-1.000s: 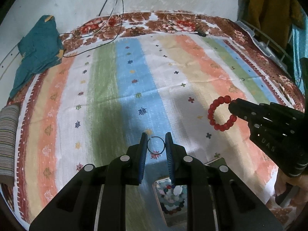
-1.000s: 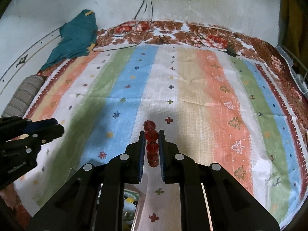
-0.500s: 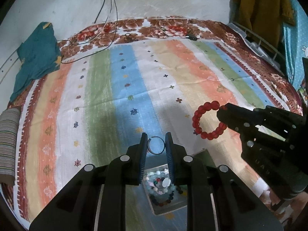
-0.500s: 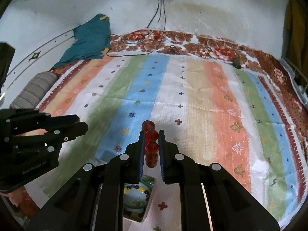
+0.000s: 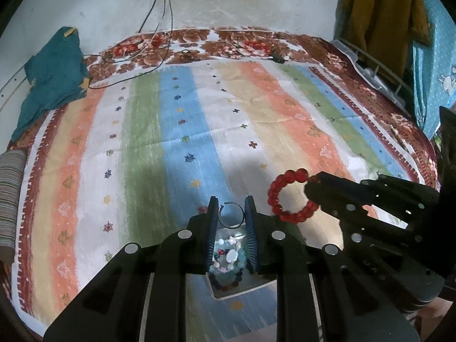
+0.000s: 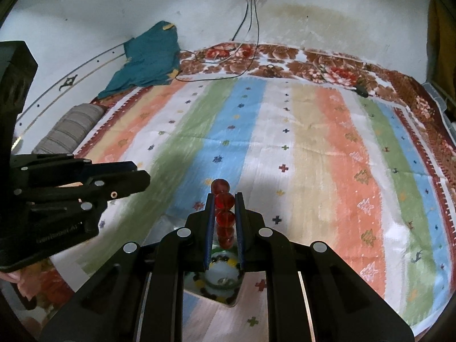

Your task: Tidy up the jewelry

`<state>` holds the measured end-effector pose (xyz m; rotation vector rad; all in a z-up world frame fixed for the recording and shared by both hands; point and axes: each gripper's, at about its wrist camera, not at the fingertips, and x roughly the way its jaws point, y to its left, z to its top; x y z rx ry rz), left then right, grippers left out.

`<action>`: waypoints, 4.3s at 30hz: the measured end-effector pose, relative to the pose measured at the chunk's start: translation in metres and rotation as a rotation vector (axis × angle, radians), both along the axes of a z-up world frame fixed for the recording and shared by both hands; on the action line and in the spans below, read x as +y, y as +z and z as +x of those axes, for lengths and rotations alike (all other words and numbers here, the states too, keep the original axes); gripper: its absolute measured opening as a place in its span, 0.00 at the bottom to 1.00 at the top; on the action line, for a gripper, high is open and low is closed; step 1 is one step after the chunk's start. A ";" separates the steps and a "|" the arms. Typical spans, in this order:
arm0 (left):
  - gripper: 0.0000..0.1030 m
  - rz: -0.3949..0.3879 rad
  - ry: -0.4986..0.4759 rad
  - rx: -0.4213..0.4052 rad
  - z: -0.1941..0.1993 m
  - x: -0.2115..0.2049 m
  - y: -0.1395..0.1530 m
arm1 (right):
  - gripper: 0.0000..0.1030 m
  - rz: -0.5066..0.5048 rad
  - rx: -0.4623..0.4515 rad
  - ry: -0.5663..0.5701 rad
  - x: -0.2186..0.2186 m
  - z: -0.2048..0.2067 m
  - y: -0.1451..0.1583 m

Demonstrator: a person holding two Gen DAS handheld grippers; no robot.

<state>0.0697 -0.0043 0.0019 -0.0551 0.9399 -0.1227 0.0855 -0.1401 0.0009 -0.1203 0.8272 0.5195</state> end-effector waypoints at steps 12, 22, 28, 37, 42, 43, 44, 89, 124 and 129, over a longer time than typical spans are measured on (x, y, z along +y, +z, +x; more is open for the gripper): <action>0.18 -0.007 -0.004 0.019 -0.009 -0.009 -0.004 | 0.14 0.012 0.020 0.030 -0.004 -0.015 0.000; 0.27 -0.006 0.013 0.032 -0.025 0.000 -0.003 | 0.33 -0.016 0.025 0.006 -0.016 -0.024 -0.005; 0.44 -0.003 0.004 0.031 -0.038 0.001 -0.003 | 0.52 -0.016 0.014 -0.002 -0.028 -0.036 -0.005; 0.66 0.014 -0.006 0.023 -0.047 -0.002 -0.002 | 0.67 -0.006 0.008 -0.010 -0.040 -0.047 -0.005; 0.81 0.020 -0.007 0.008 -0.054 -0.004 0.000 | 0.75 0.002 0.005 -0.019 -0.045 -0.051 -0.006; 0.83 0.021 -0.004 0.005 -0.056 -0.004 0.000 | 0.77 0.003 0.005 -0.020 -0.046 -0.052 -0.006; 0.87 0.024 0.001 0.001 -0.057 -0.003 0.000 | 0.78 0.004 0.004 -0.020 -0.046 -0.053 -0.005; 0.94 0.012 0.032 -0.007 -0.081 0.001 -0.003 | 0.93 0.039 0.012 -0.040 -0.058 -0.062 -0.005; 0.94 0.022 -0.005 0.004 -0.083 -0.005 -0.008 | 0.93 0.039 0.000 -0.035 -0.053 -0.065 0.001; 0.94 0.034 -0.009 0.013 -0.084 -0.004 -0.012 | 0.93 0.039 -0.001 -0.035 -0.053 -0.065 0.001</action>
